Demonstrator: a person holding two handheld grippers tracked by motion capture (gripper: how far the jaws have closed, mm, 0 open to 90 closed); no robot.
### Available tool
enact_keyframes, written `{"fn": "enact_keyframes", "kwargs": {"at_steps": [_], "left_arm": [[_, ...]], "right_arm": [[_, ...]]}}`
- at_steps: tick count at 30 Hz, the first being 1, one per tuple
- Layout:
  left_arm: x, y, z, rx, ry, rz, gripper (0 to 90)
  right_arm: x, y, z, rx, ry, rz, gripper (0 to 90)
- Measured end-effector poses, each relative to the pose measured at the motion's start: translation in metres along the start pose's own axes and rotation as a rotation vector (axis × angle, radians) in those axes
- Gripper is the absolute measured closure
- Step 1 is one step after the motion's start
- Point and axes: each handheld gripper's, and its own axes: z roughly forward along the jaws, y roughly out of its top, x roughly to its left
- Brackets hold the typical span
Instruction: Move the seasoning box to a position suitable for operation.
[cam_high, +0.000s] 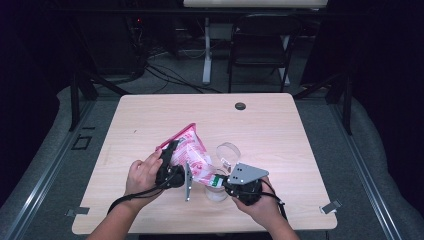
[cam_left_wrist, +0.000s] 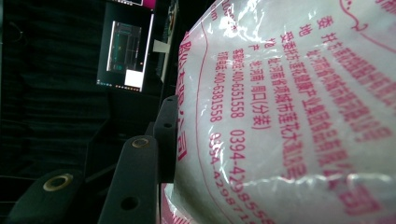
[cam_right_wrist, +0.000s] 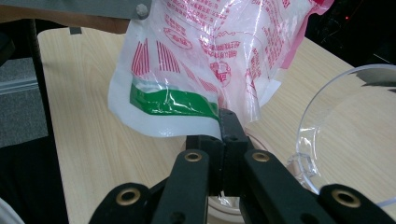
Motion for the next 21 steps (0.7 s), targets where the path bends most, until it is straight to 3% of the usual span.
{"fn": "enact_keyframes", "kwargs": {"at_steps": [21], "left_arm": [[-0.0003, 0.0019, -0.0007, -0.004, 0.011, 0.006, 62.9]], "right_arm": [[-0.0018, -0.0021, 0.0001, 0.004, 0.000, 0.005, 90.0]]}}
